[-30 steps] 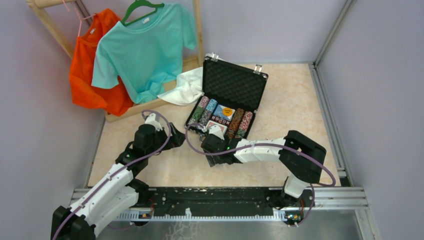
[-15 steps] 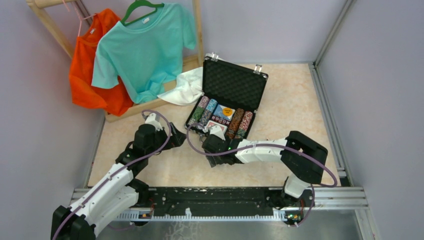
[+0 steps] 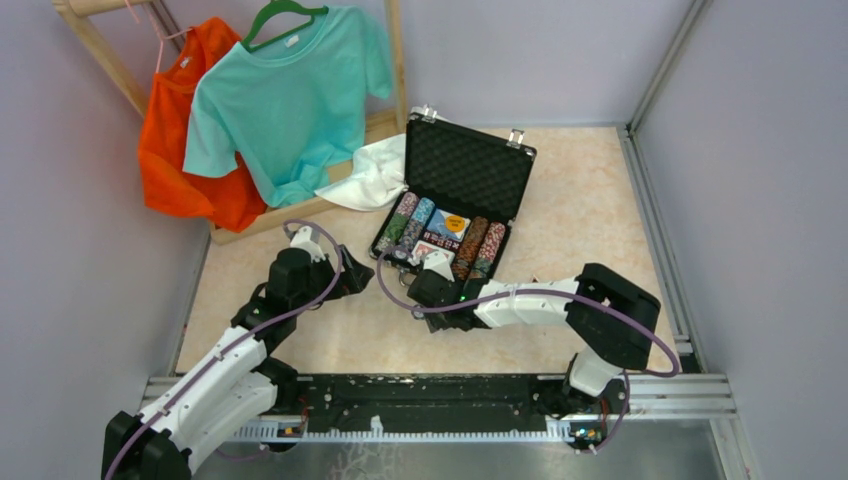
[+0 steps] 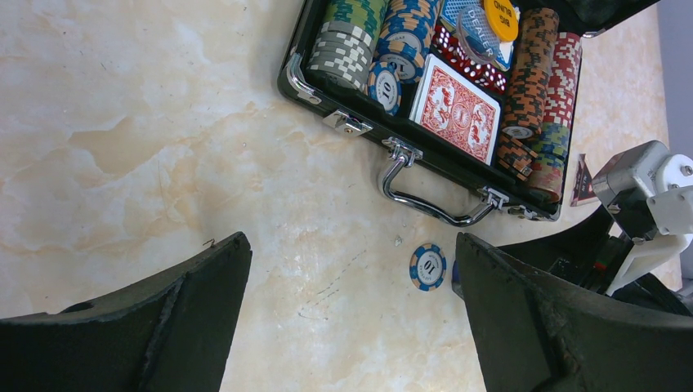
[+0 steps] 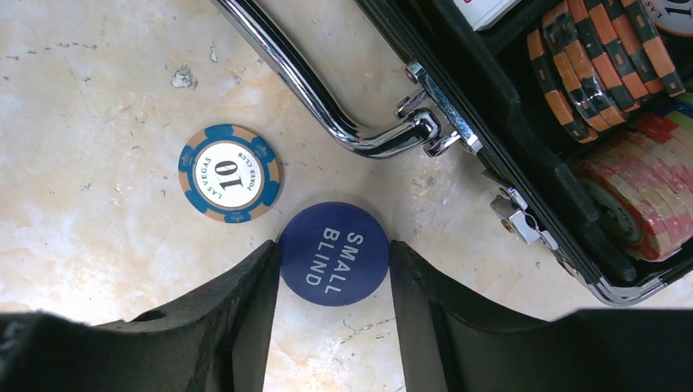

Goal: Pack up texas hold em set

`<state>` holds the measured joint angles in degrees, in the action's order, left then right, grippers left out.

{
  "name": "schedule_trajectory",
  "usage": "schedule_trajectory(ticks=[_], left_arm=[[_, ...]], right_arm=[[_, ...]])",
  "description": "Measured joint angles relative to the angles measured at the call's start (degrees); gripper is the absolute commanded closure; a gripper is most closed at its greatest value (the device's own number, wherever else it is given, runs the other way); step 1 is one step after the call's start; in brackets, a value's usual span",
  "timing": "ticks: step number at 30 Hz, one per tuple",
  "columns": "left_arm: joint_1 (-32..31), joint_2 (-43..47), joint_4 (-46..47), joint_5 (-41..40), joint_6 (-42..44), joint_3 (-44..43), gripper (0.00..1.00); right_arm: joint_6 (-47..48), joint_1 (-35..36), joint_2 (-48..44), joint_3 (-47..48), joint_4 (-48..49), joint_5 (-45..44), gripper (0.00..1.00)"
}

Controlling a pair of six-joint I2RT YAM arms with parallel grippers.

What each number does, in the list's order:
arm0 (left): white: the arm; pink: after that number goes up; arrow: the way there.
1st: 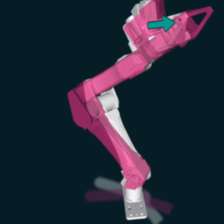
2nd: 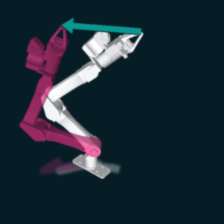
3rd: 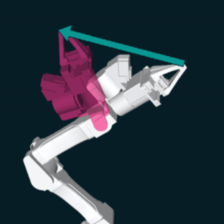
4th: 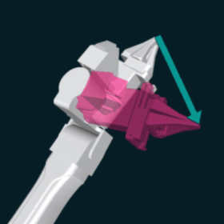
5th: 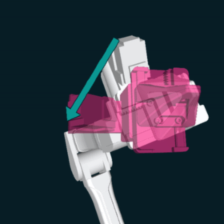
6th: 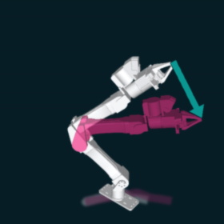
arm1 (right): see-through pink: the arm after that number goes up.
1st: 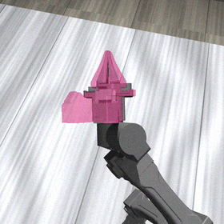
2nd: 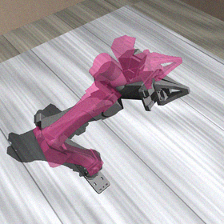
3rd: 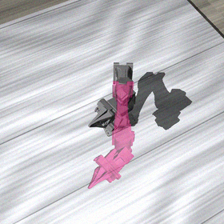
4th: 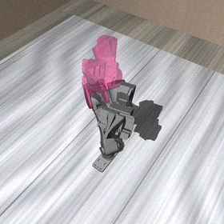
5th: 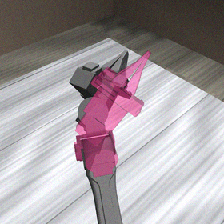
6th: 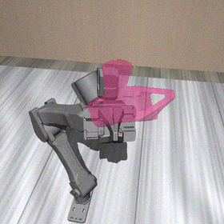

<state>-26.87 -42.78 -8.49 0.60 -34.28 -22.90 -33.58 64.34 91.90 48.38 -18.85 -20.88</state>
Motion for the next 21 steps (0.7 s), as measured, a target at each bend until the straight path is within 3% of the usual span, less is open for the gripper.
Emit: schedule_trajectory(ticks=[5, 21], left_arm=[[0.0, 0.0, 0.0, 0.0, 0.0, 0.0, 0.00], [0.0, 0.0, 0.5, 0.0, 0.0, 0.0, 0.00]], right_arm=[[0.0, 0.0, 0.0, 0.0, 0.0, 0.0, 0.58], [0.8, 0.0, -2.0, 1.9, -7.3, 0.4, 0.58]])
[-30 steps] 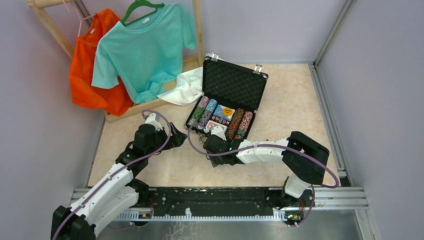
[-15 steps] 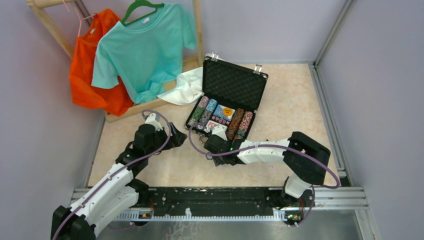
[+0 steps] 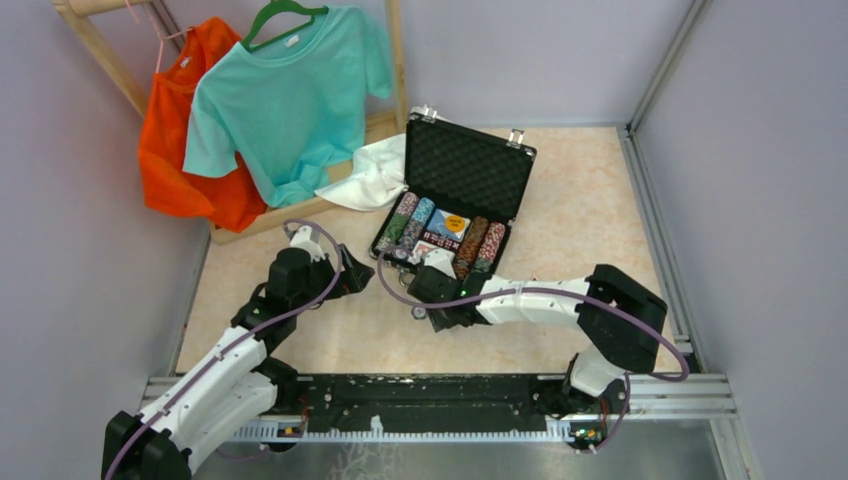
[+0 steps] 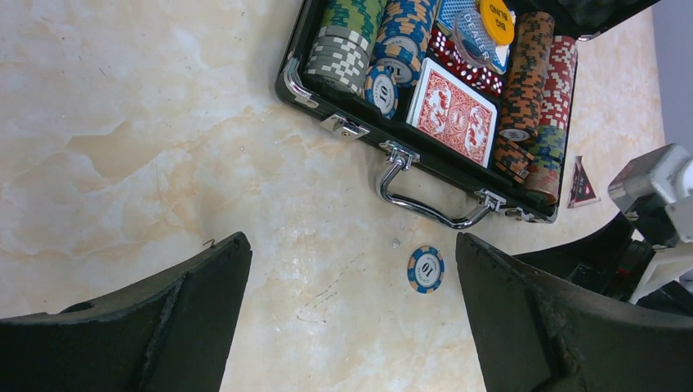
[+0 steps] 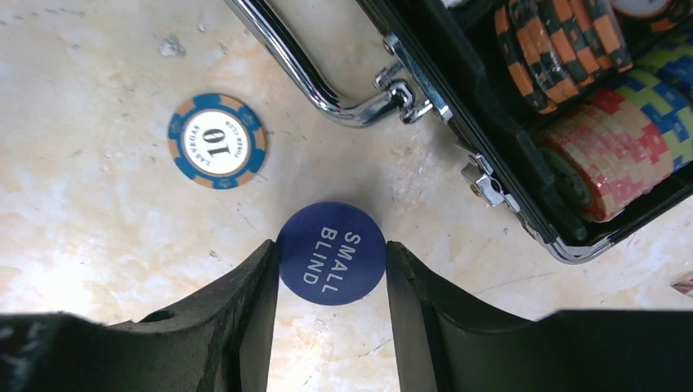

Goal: Pack up texas hold em set

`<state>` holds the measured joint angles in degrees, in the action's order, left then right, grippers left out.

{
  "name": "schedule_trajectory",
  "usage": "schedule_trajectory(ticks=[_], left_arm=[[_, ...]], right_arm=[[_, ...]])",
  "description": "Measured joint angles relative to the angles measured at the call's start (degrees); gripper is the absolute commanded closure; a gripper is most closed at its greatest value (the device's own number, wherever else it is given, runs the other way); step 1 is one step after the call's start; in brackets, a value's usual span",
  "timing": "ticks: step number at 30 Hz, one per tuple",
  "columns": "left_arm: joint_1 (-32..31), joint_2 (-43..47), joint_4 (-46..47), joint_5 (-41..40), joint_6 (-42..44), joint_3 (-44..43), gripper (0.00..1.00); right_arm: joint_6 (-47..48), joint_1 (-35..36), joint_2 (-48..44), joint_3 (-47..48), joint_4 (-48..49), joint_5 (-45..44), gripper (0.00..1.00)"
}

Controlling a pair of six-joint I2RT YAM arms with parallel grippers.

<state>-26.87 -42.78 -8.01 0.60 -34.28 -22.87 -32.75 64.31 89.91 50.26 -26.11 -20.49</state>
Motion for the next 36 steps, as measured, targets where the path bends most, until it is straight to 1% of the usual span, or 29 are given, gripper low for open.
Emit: schedule_trajectory(ticks=[9, 19, 20, 21, 22, 23, 25, 28, 31, 33, 36], left_arm=[[0.0, -0.2, 0.4, 0.1, 0.0, 0.0, 0.00], [0.0, -1.2, 0.5, 0.0, 0.0, 0.0, 0.00], [0.0, -1.4, 0.6, 0.0, 0.0, 0.0, 0.00], [0.0, -1.6, 0.7, 0.0, 0.0, 0.0, 0.00], [0.0, -1.8, 0.7, 0.0, 0.0, 0.0, 0.00], [0.0, -2.0, 0.7, 0.0, 0.0, 0.0, 0.00], [0.0, -2.4, 0.7, 0.0, 0.0, 0.0, 0.00], [0.0, -2.9, 0.7, 0.0, 0.0, 0.0, 0.00], [0.0, -3.0, 0.7, 0.0, 0.0, 0.0, 0.00], [0.0, -3.0, 0.7, 0.0, 0.0, 0.0, 0.00], [0.0, -3.0, 0.7, 0.0, 0.0, 0.0, 0.00]], right_arm=[[3.0, -1.4, -0.2, 6.8, -3.1, 0.2, 0.57], [9.7, -12.4, 0.1, 15.1, -3.7, 3.2, 0.57], [10.4, -13.6, 0.6, 16.5, -3.6, 3.7, 0.57], [11.1, -14.6, 1.4, 18.0, -3.5, 4.3, 0.51], [11.8, -15.5, 2.6, 19.6, -3.4, 4.7, 0.42], [12.3, -16.1, 3.6, 20.8, -3.2, 5.0, 0.36], [13.3, -17.2, 6.9, 24.2, -3.6, 5.4, 0.30], [14.2, -18.0, 10.9, 27.2, -3.5, 5.4, 0.26], [14.6, -18.0, 11.3, 27.0, -4.6, 5.2, 0.26], [14.7, -18.0, 10.4, 26.1, -4.2, 4.6, 0.26], [14.3, -18.9, 5.5, 21.5, -3.8, 3.8, 0.26]])
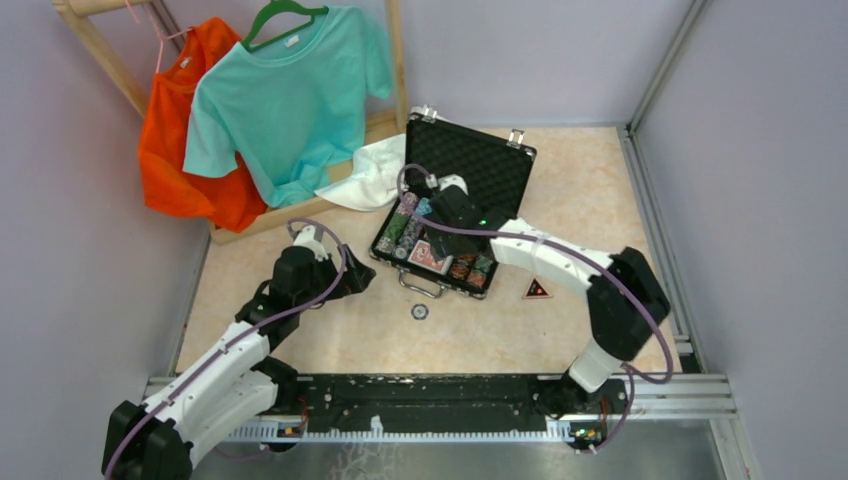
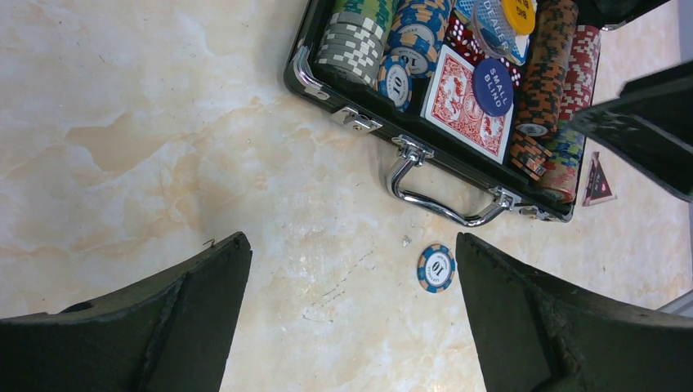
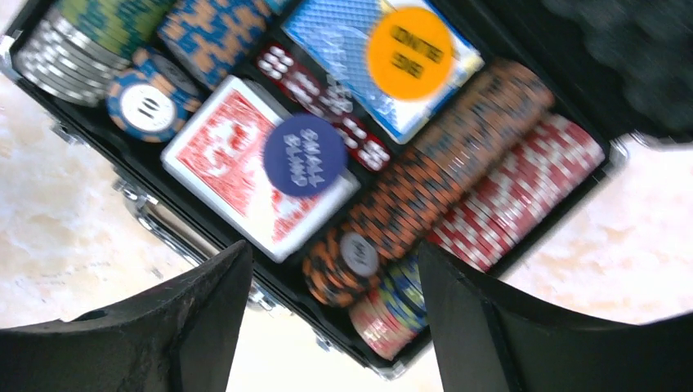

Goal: Pack up texas hold em set

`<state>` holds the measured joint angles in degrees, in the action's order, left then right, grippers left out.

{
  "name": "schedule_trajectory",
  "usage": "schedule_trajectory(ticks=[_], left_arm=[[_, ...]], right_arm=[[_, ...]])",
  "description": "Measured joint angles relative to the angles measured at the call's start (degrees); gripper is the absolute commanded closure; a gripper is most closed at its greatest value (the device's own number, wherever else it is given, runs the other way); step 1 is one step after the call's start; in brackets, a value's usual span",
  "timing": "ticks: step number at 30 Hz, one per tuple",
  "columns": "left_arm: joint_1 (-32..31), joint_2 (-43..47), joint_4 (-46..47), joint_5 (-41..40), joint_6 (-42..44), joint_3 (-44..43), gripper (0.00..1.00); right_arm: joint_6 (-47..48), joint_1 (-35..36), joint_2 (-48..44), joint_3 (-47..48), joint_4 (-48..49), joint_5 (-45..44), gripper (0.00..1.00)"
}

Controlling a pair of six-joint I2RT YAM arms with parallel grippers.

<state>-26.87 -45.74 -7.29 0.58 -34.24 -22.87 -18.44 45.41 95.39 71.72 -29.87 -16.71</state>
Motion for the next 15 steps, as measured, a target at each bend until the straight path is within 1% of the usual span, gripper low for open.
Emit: schedule_trajectory(ticks=[3, 6, 9, 11, 15], left_arm=[[0.0, 0.0, 0.0, 0.1, 0.0, 0.0, 0.00], [0.0, -0.3, 0.5, 0.5, 0.0, 0.0, 0.00], [0.0, -1.0, 1.4, 1.6, 0.3, 0.0, 0.00], [0.0, -1.4, 1.9, 2.4, 0.4, 0.0, 0.00], [0.0, -1.6, 2.6, 4.1, 0.6, 0.0, 0.00]], right_arm=[[-1.4, -2.1, -7.1, -6.0, 0.1, -1.5, 0.26], [-3.8, -5.9, -15.4, -13.6, 0.3, -3.1, 0.26], [-5.9, -8.9, -20.5, -19.9, -0.1, -4.9, 0.27], [-7.2, -10.0, -22.1, -24.0, -0.2, -5.4, 0.26], [-9.2, -10.8, -22.4, -30.4, -1.6, -5.3, 0.27]])
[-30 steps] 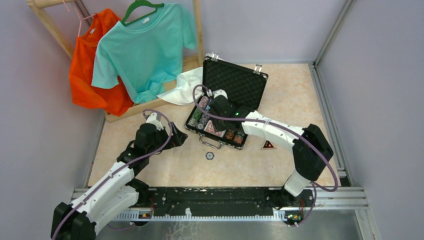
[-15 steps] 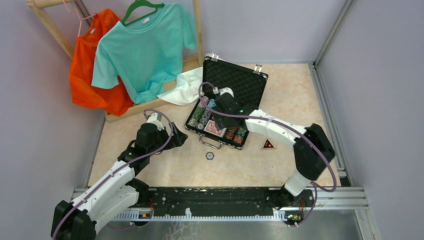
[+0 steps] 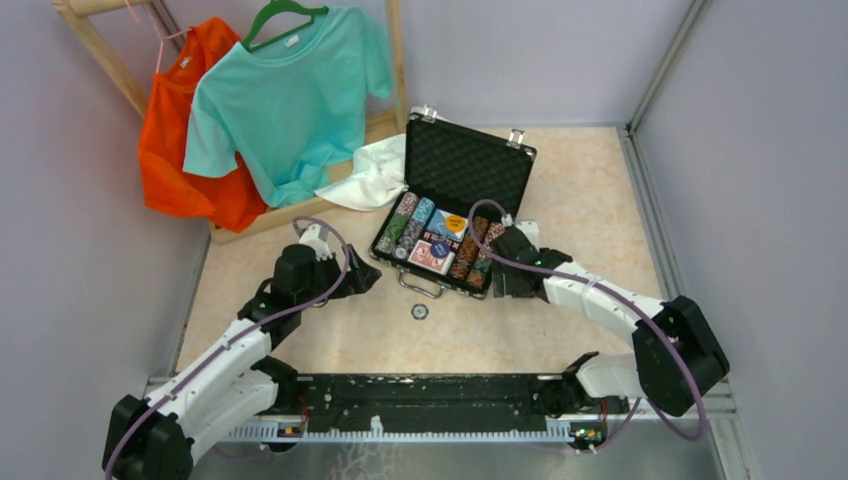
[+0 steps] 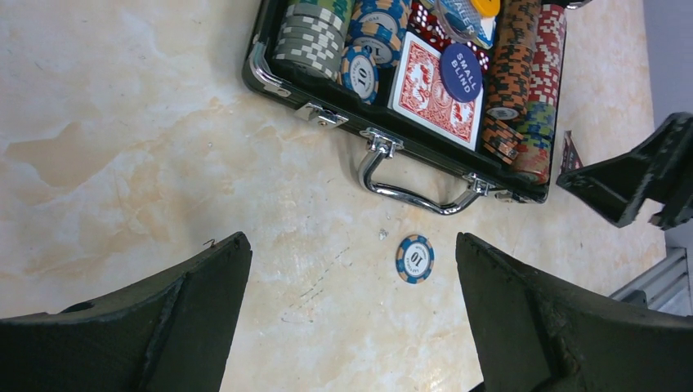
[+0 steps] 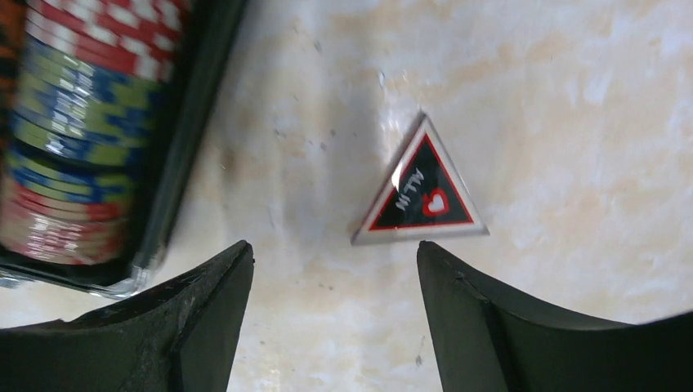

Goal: Pack up texas hold em set

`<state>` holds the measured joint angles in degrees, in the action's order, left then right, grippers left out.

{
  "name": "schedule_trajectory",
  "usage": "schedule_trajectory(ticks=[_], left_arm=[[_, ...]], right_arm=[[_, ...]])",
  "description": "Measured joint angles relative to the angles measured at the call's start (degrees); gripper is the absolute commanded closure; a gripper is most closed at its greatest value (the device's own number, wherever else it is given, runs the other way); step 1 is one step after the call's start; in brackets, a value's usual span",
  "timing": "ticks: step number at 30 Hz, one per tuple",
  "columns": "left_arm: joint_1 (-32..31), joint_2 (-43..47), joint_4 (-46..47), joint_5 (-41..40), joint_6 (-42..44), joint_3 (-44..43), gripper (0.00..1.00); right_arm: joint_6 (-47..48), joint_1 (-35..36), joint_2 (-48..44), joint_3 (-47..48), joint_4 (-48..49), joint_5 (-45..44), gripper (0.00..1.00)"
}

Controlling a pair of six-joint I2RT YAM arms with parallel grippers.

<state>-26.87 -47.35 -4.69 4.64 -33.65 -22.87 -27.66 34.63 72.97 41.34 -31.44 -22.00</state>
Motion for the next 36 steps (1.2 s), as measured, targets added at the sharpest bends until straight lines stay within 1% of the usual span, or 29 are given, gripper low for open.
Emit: schedule_trajectory(ticks=[4, 9, 13, 14, 18, 19, 25, 27, 28, 31, 32, 36], left_arm=[[0.0, -0.1, 1.1, 1.4, 0.1, 0.0, 0.00], [0.0, -0.5, 1.9, 2.5, 0.1, 0.0, 0.00], [0.0, -0.5, 2.1, 2.8, 0.1, 0.0, 0.00], [0.0, -0.5, 2.1, 2.8, 0.1, 0.0, 0.00], [0.0, -0.5, 2.2, 3.0, 0.1, 0.0, 0.00], [0.0, -0.5, 2.2, 3.0, 0.1, 0.0, 0.00], [0.0, -0.8, 2.2, 3.1, 0.2, 0.0, 0.00], [0.0, -0.9, 2.2, 3.3, 0.2, 0.0, 0.00], [0.0, -1.1, 2.3, 3.5, 0.2, 0.0, 0.00], [0.0, -1.4, 2.6, 3.8, 0.2, 0.0, 0.00], [0.0, -1.5, 2.7, 3.8, 0.2, 0.0, 0.00], [0.0, -1.5, 3.1, 4.2, 0.2, 0.0, 0.00]], right_arm=[[-0.4, -0.1, -0.9, -3.6, -0.9, 0.2, 0.28], [-0.5, -0.8, -3.0, -4.6, -0.9, 0.2, 0.28], [-1.2, -3.9, -2.5, -4.5, -1.1, -0.4, 0.34], [-1.6, -5.0, -2.1, -4.5, -1.1, -0.6, 0.37], [-3.8, -10.8, -1.3, -4.5, -1.0, -0.8, 0.61], [-4.4, -12.2, -1.6, -4.5, -0.7, -0.9, 0.65], [-7.6, -18.6, -6.7, -5.1, 1.7, -1.6, 0.76], [-8.5, -20.2, -8.3, -5.5, 2.1, -2.2, 0.85], [-9.0, -21.0, -8.7, -5.7, 2.3, -2.8, 0.87], [-10.1, -21.9, -8.3, -6.0, 2.0, -4.1, 0.98], [-10.8, -22.0, -7.6, -6.0, 1.7, -4.4, 1.00], [-11.6, -22.0, -6.2, -6.1, 1.4, -4.4, 1.00]])
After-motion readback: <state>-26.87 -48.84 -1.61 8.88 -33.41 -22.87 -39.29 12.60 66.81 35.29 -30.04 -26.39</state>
